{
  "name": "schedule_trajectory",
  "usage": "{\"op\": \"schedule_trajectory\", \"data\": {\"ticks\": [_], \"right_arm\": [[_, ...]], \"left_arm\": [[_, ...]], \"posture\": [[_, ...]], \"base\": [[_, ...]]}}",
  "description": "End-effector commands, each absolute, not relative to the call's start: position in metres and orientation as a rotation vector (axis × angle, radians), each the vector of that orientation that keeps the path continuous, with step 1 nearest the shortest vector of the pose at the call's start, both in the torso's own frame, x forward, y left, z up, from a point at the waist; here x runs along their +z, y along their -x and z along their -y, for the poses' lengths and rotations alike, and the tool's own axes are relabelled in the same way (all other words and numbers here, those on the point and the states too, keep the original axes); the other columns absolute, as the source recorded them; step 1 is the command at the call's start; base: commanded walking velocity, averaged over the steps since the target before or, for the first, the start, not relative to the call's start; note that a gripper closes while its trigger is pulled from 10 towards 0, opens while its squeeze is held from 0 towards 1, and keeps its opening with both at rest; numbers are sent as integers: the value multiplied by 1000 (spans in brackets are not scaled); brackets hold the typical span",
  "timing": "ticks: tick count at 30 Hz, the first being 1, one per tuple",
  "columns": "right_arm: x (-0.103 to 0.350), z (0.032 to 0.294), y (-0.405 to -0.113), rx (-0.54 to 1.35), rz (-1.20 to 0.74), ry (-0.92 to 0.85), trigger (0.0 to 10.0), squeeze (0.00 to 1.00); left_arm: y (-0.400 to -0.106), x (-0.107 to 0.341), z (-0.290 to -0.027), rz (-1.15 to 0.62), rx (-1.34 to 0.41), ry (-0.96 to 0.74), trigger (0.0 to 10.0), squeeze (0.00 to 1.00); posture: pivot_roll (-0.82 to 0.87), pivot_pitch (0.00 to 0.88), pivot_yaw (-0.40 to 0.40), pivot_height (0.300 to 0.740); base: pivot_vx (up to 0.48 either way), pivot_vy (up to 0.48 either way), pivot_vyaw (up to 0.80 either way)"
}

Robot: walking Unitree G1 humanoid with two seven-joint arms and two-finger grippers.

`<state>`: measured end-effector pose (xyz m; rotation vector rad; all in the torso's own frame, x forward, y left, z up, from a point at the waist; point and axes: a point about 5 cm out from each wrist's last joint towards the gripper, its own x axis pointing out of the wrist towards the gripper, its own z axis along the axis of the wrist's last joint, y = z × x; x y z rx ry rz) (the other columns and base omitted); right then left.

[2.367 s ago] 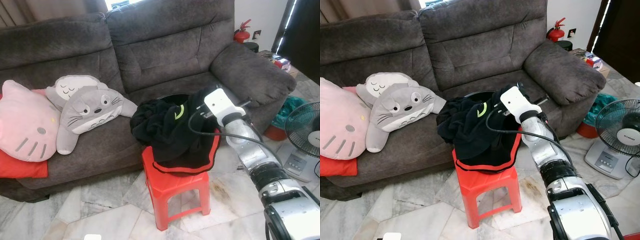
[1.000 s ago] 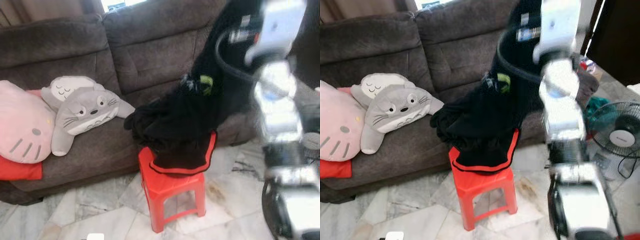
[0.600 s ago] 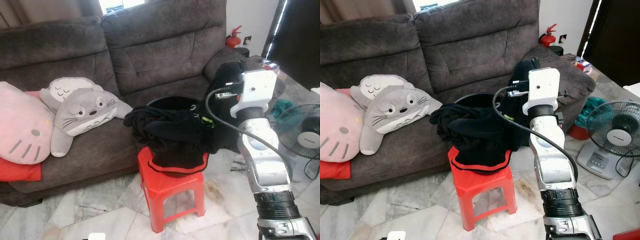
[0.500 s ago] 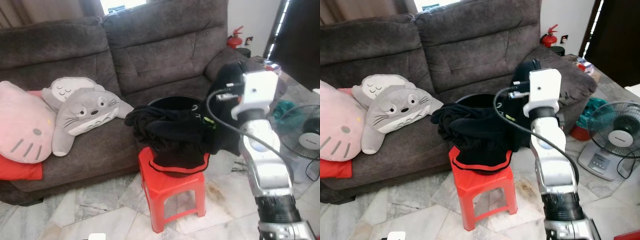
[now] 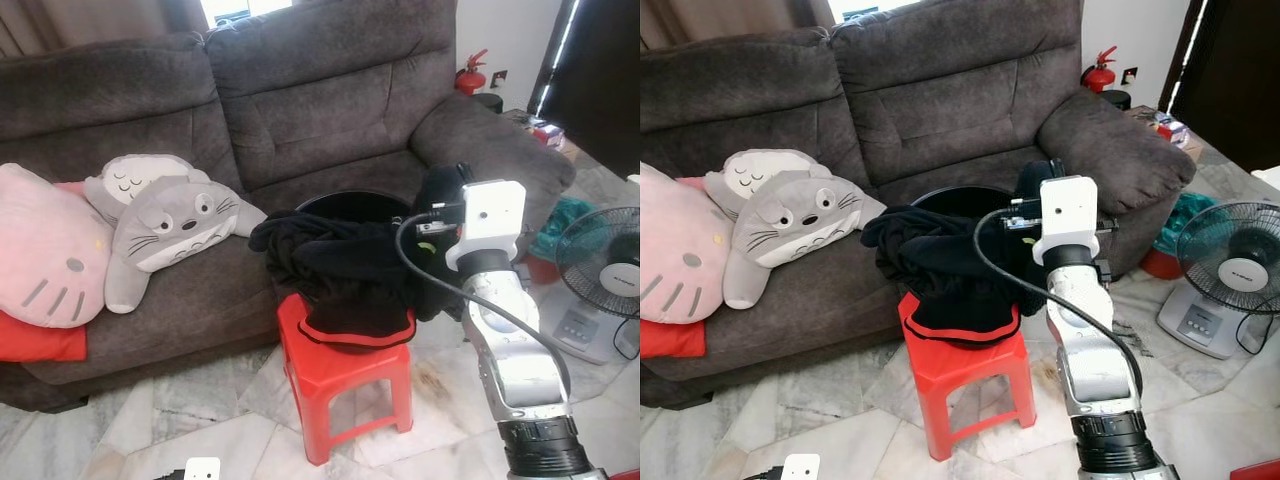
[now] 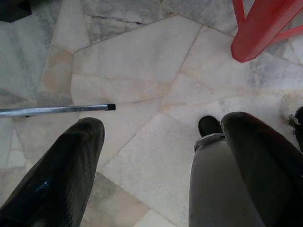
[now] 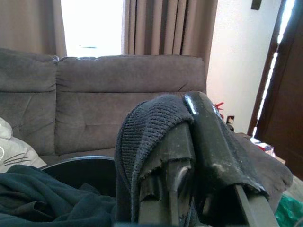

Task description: Hang hanger

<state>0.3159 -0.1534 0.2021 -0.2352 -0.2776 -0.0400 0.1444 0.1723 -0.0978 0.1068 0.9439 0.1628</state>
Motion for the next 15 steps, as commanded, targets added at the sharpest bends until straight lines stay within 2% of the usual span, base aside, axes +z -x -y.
{"op": "schedule_trajectory", "data": {"ticks": [1,15], "right_arm": [[207,149,-313,-37,296,230,10000,0],[206,146,-312,-40,293,239,10000,0]], "left_arm": [[-143,-97,-177,-941,158,-130,10000,0],[-148,-95,-178,-925,146,-140,10000,0]], "posture": [[-303,0,154,740],[-299,0,166,740]], "base": [[-251,0,0],[-251,0,0]]}}
